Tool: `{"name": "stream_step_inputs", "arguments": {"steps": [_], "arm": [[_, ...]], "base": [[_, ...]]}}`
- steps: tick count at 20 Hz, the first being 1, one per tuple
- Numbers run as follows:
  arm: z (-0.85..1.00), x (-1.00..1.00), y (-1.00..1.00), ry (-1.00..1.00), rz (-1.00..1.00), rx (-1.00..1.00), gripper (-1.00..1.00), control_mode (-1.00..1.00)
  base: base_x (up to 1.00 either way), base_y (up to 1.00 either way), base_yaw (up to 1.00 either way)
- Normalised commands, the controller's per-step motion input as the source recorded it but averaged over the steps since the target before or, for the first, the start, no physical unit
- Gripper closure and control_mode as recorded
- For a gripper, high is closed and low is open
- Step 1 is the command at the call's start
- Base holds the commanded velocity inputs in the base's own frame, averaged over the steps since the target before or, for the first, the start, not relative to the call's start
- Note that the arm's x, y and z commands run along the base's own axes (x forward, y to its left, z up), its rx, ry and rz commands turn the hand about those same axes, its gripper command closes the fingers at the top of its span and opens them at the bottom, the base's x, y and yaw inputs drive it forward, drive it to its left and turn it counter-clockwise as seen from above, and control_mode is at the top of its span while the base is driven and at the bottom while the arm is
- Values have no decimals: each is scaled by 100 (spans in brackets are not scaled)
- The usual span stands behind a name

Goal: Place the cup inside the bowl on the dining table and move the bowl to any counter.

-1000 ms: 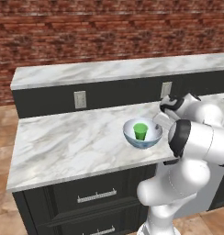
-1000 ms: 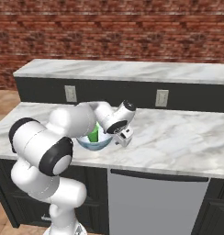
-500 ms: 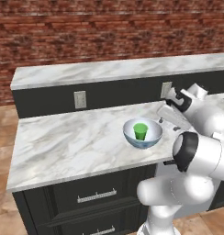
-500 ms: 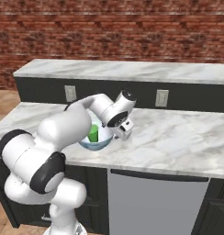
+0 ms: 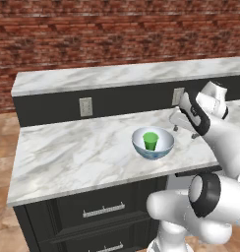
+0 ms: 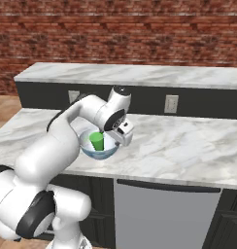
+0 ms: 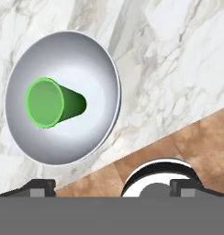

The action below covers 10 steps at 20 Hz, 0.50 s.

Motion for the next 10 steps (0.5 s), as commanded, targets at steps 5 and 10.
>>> {"name": "stream_step_inputs", "arguments": {"steps": [5,10], "arm": [[30,-69,31,0,0,-9,-100,-100],[27,-67,30,0,0,-8,-100,-100]], "base": [[0,0,0],[0,0,0]]}}
